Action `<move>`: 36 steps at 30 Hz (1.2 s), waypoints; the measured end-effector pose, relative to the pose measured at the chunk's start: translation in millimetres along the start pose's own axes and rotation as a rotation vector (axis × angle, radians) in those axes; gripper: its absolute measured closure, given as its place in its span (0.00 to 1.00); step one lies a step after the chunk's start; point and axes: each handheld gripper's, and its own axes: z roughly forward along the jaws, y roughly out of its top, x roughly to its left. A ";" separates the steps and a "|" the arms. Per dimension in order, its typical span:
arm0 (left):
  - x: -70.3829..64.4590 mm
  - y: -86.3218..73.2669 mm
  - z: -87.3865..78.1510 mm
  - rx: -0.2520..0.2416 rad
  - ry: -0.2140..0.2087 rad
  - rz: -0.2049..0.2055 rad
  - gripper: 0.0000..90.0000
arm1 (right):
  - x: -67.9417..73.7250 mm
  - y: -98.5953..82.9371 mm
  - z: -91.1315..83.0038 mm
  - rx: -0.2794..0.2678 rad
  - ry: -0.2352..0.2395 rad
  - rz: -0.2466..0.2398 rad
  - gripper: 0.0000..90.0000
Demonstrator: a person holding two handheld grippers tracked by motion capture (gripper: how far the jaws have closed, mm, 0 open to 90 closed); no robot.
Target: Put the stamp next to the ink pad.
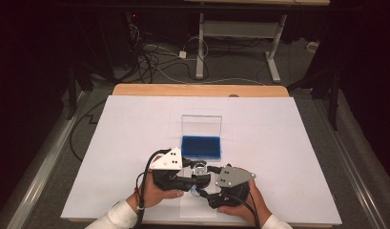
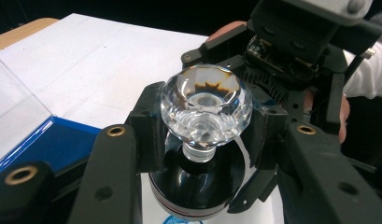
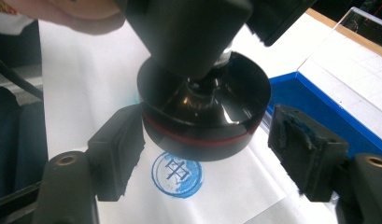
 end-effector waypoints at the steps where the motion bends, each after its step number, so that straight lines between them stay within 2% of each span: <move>1: 0.3 0.4 -0.4 0.003 0.000 0.002 0.60 | 0.4 -0.1 0.3 0.004 -0.006 -0.004 0.27; 4: 1.2 1.0 -2.3 0.001 0.007 0.005 0.60 | 1.7 -0.5 0.7 0.013 -0.027 -0.013 0.25; 12: 4.8 2.6 -9.3 -0.003 0.028 0.006 0.60 | 0.6 -2.3 -1.4 0.015 -0.035 -0.017 0.24; 24: 7.0 4.7 -20.2 -0.006 0.061 0.016 0.60 | -3.6 -6.1 -11.3 0.004 -0.083 -0.036 0.26; 33: 8.9 3.1 -23.4 0.006 0.079 0.023 0.60 | -7.7 -7.6 -18.3 -0.004 -0.102 -0.031 0.27; 36: 9.1 2.6 -24.5 0.007 0.104 0.030 0.60 | -9.7 -8.4 -20.5 -0.008 -0.109 -0.027 0.27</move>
